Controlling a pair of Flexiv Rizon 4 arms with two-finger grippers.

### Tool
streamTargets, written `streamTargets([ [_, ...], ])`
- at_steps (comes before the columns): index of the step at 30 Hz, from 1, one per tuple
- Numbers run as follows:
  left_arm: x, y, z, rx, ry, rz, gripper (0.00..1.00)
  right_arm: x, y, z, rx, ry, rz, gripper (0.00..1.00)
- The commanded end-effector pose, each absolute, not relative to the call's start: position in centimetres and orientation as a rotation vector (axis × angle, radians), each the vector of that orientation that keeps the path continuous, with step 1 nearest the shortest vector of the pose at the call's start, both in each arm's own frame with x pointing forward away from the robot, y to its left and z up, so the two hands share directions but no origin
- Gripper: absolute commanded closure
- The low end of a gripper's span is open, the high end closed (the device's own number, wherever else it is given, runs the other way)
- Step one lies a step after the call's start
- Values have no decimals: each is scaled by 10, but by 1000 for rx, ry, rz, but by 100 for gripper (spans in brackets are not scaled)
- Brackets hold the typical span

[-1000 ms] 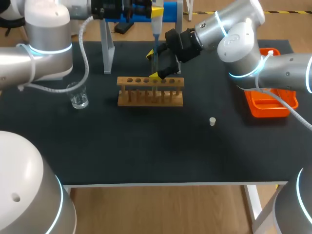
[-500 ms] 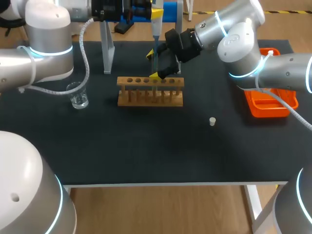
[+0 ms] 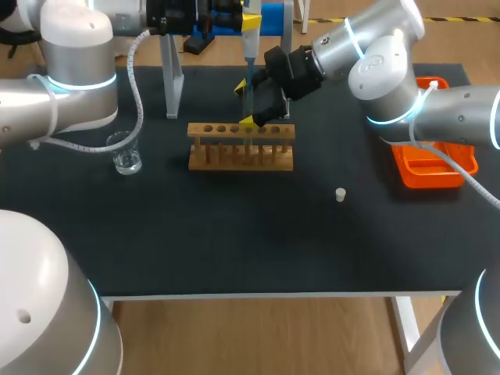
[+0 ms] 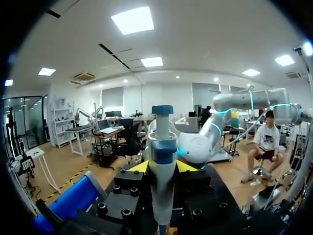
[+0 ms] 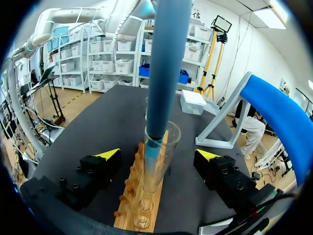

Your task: Invert the test tube, pick up the pipette, mount the tip to pipette, aspirate from beaker and dispense into the tube, eject the tip, return the pipette, and cap with the stopper.

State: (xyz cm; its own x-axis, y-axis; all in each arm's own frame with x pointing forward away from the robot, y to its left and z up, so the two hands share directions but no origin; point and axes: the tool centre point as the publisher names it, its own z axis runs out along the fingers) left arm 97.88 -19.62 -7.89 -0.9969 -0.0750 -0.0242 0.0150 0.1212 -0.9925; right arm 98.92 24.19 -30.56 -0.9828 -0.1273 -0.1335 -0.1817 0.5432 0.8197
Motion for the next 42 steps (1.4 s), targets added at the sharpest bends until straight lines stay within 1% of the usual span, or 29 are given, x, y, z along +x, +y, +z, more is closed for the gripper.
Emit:
streamTargets([
  [1,978,-196,-79,-62,2296,-2039,100,990,242,-306,-273,2710,1448,0],
  [15,978,-196,-79,-62,2296,-2039,100,990,242,-306,-273,2710,1448,0],
  [26,978,-196,-79,-62,2296,-2039,100,988,226,-293,-244,2681,1443,0],
  [33,978,-196,-79,-62,2296,-2039,100,977,204,-280,-265,2668,1441,0],
  [42,978,-196,-79,-62,2296,-2039,100,966,162,-248,-264,2601,1467,0],
])
